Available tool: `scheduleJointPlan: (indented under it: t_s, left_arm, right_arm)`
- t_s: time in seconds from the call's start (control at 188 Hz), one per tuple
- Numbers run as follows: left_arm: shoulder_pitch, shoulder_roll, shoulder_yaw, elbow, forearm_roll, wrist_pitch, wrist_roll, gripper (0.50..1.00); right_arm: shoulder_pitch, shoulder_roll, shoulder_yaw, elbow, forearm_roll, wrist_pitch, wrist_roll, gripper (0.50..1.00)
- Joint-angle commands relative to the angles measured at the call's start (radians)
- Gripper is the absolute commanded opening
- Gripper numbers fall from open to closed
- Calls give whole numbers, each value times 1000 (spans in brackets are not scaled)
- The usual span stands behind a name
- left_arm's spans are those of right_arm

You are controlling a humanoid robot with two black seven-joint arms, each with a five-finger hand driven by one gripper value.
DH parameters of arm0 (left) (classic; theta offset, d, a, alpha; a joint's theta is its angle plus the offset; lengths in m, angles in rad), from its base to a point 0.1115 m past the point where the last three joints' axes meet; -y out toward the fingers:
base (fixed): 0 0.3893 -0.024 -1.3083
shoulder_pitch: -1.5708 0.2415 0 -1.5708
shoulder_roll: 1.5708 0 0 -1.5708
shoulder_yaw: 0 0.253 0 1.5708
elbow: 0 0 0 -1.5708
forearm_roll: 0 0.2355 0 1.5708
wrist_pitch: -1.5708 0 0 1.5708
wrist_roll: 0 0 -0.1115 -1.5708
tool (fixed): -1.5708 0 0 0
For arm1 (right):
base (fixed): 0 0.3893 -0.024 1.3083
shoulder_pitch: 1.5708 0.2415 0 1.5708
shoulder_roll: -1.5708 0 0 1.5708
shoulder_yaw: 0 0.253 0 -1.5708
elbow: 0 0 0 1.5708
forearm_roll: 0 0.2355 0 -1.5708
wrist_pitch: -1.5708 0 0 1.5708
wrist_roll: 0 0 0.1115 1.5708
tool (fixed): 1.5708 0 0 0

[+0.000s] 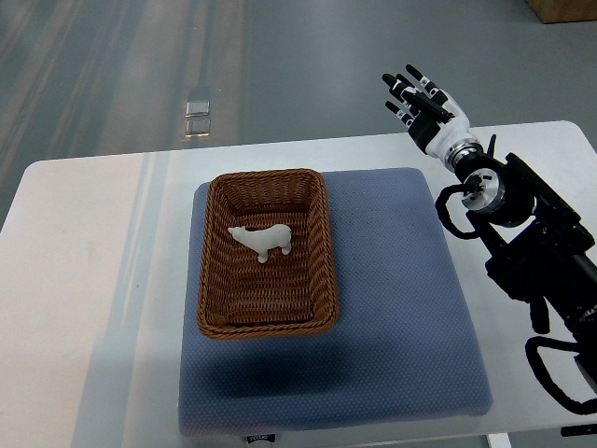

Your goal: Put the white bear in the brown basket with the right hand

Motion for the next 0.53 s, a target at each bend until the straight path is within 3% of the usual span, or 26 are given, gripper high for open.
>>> scheduleJointPlan:
  t_s: [0.0,0.17,0.521]
  left_arm:
    - [-1,0,0,0,0,0,0,1000]
    - [-1,0,0,0,0,0,0,1000]
    - [-1,0,0,0,0,0,0,1000]
  right_arm:
    - [2,-3,0,-28,116,10,35,915]
    - [-5,1,1,-45,176,92,116,917]
    - [-15,0,1,-53,191,105,123,924]
